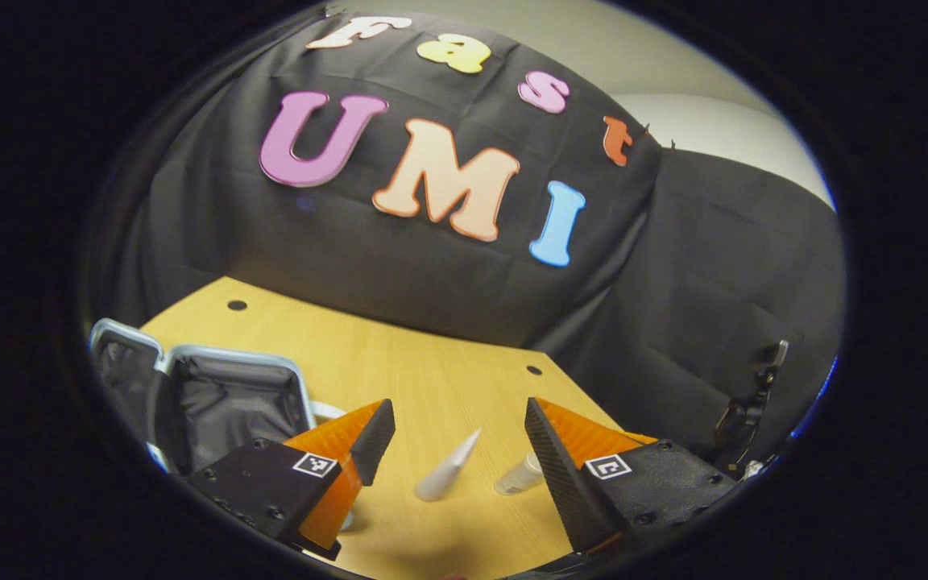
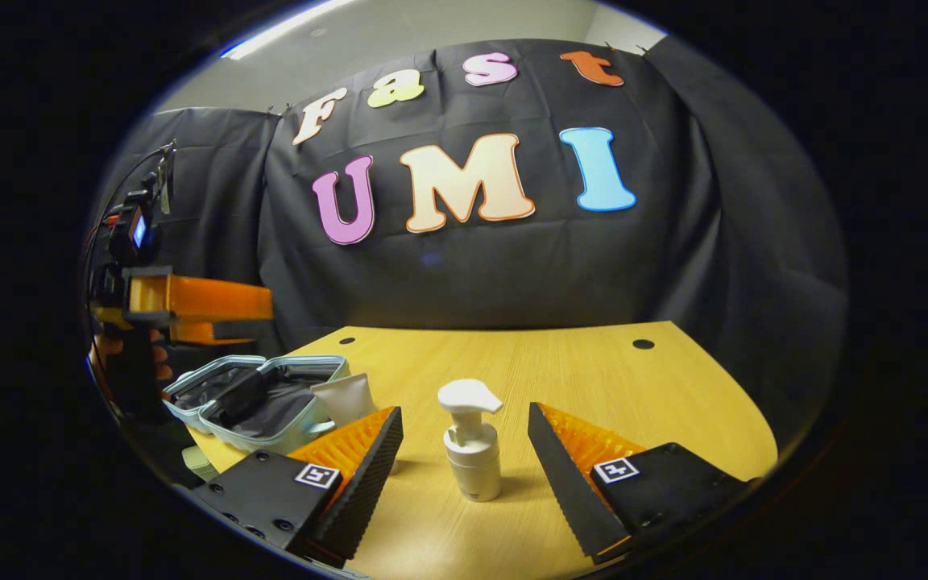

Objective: First open the suitcase, pack the skin care products into it, and then close the suitcase.

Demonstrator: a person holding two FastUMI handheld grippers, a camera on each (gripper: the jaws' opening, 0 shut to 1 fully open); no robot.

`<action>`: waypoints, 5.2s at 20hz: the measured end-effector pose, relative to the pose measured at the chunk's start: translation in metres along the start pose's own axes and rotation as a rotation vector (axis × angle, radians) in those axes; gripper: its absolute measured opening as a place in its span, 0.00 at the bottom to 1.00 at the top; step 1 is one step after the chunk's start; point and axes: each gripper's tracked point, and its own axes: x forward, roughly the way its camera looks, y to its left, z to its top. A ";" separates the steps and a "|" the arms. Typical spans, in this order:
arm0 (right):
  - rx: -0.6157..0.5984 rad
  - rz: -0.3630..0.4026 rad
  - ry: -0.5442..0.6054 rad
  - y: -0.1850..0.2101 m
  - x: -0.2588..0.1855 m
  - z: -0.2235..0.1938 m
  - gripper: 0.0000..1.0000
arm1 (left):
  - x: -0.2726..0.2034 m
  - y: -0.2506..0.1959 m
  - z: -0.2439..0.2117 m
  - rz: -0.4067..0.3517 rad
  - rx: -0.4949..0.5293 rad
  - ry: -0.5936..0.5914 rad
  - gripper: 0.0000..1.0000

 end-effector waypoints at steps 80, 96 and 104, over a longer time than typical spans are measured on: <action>0.091 0.228 0.438 0.285 0.114 -0.050 0.98 | -0.309 0.569 -0.012 0.752 -0.557 0.056 0.87; 0.089 0.002 0.292 0.177 0.049 0.002 0.98 | -0.275 0.566 -0.015 0.663 -0.652 0.115 0.00; 0.102 -0.001 0.236 0.152 0.041 0.017 0.98 | -0.262 0.479 0.125 0.567 -0.485 0.004 0.00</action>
